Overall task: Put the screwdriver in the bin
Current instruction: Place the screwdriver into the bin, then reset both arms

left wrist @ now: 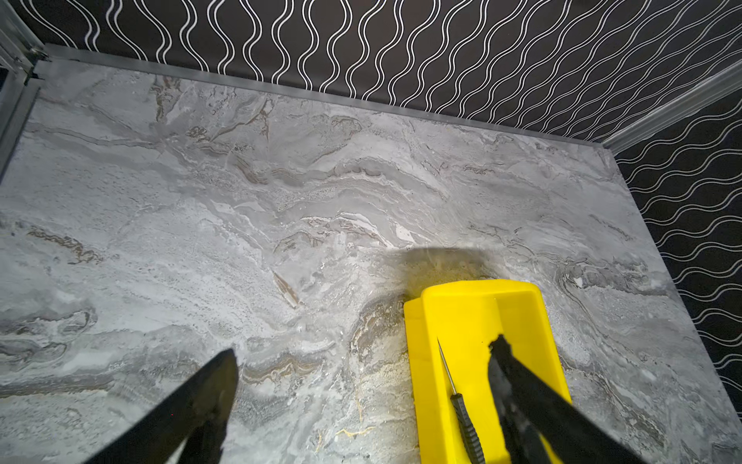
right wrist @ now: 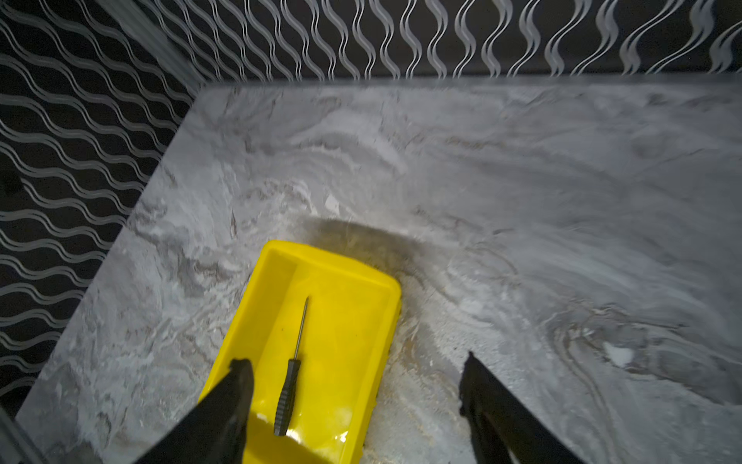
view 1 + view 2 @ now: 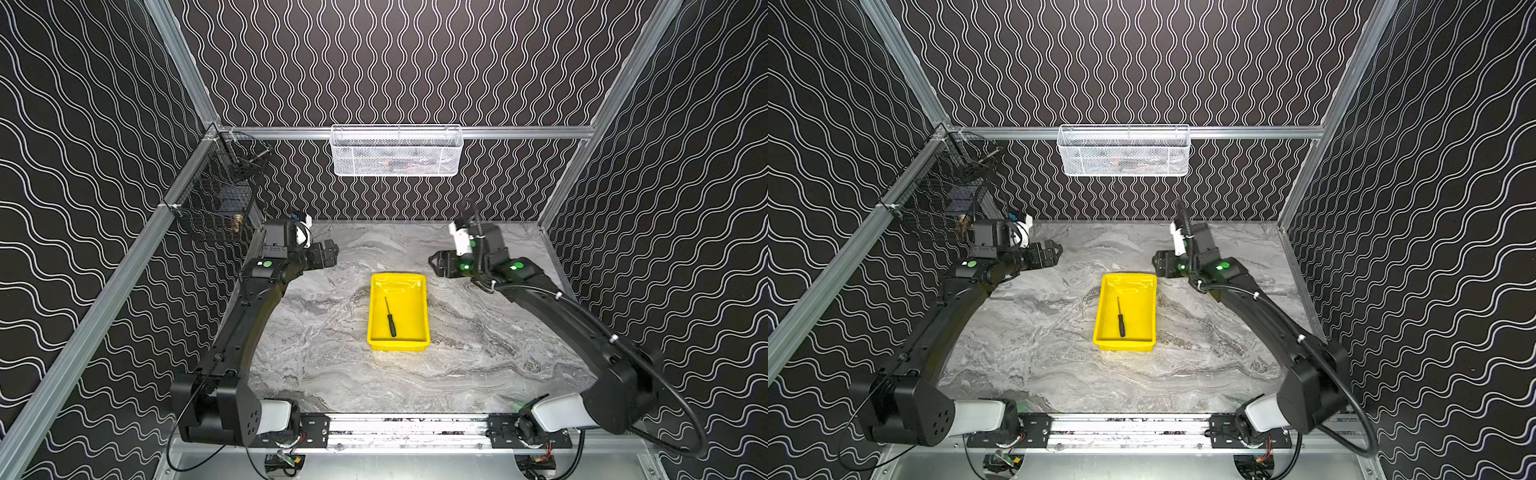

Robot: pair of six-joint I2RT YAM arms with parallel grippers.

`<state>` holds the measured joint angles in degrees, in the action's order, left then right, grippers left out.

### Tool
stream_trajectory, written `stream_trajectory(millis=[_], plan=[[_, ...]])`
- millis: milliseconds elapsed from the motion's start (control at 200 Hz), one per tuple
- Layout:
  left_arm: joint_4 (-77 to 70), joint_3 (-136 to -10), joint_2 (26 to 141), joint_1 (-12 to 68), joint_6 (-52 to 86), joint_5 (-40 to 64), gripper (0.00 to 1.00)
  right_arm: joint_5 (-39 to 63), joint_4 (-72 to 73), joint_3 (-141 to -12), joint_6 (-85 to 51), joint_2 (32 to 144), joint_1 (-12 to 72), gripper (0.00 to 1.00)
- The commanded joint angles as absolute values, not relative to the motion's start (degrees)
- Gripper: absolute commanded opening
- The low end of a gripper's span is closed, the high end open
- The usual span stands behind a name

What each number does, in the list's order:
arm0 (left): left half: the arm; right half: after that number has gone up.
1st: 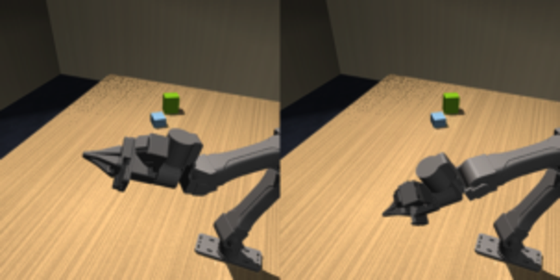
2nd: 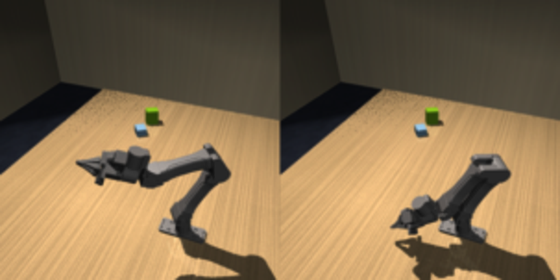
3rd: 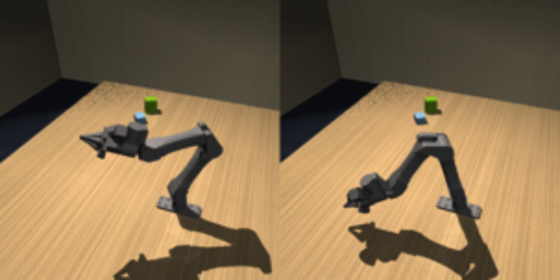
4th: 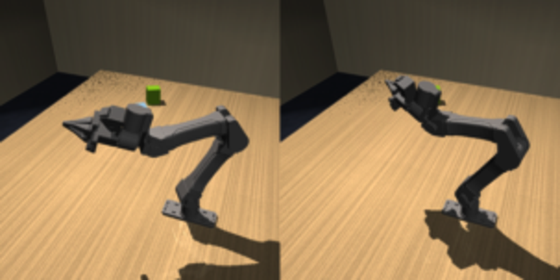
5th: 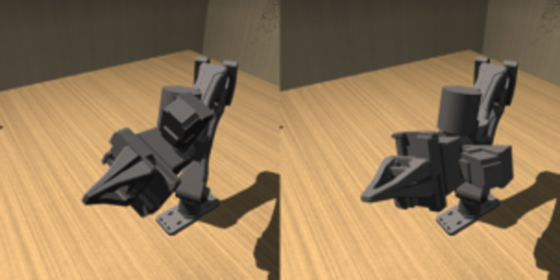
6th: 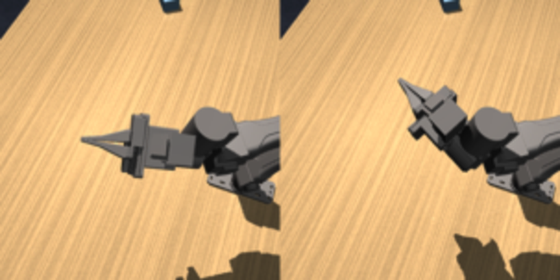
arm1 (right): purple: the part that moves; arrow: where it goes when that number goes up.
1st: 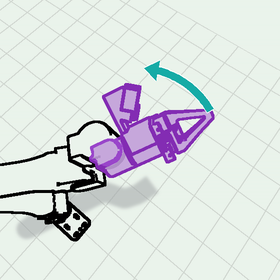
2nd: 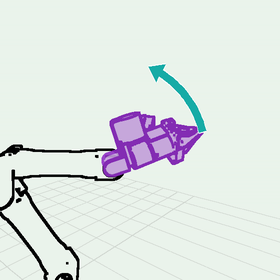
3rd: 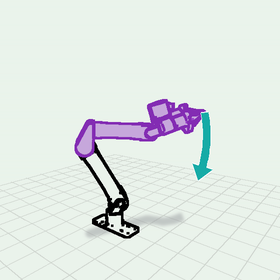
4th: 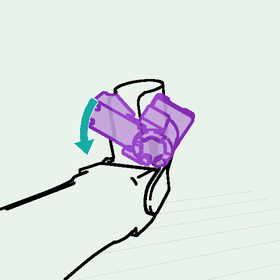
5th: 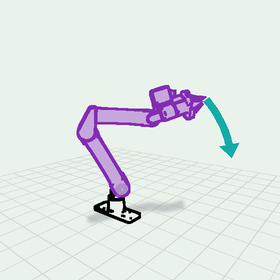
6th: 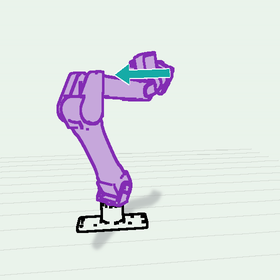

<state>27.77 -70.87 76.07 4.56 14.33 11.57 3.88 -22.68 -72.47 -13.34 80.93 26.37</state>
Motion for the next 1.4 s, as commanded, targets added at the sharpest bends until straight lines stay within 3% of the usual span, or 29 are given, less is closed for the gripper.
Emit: stream_trajectory(millis=[0, 385, 616, 781, 931, 1086, 1221, 1397], plan=[[25.89, -70.23, 74.68, 4.48, 11.86, 8.55, 0.99, 1.99, -17.64, -69.74, -11.0, 77.86, 22.37, 0.99], [25.36, -67.87, 72.06, 4.48, 7.65, 6.8, 0.99, -5.95, 7.29, -43.75, -17.53, 63.48, 8.76, 0.99], [10.13, -50.57, 61.08, 4.48, 11.26, 3.15, 0.99, -12.59, 15.89, -35.35, -11.94, 62.55, 5.72, 0.99], [-10.1, -34.43, 57.13, 4.57, 8.02, -3.04, 0.99, -18.46, 28.46, -26.47, -7.66, 63.02, 4.13, 0.99], [-26.78, -24.56, 61.32, 4.51, 3.53, -9.06, 0.99, -19.03, 37.43, -20.96, -7.46, 66.66, 1.65, 0.99], [-48.26, -18.13, 74.0, 4.47, 2.56, -12.24, 0.99, -18.31, 43.43, -19.91, -4.94, 73.52, 1.05, 0.99], [-45.42, -22.89, 78.59, 4.57, -1.57, -11.12, 0.99, -16.98, 58.78, -14.74, -3.31, 78.27, 0.46, 0.99], [-42.12, -26.04, 80.84, 4.57, -2.95, -9.68, 0.99, -13.54, 61.61, -15.74, -1.36, 83.25, 0.26, 0.99]])
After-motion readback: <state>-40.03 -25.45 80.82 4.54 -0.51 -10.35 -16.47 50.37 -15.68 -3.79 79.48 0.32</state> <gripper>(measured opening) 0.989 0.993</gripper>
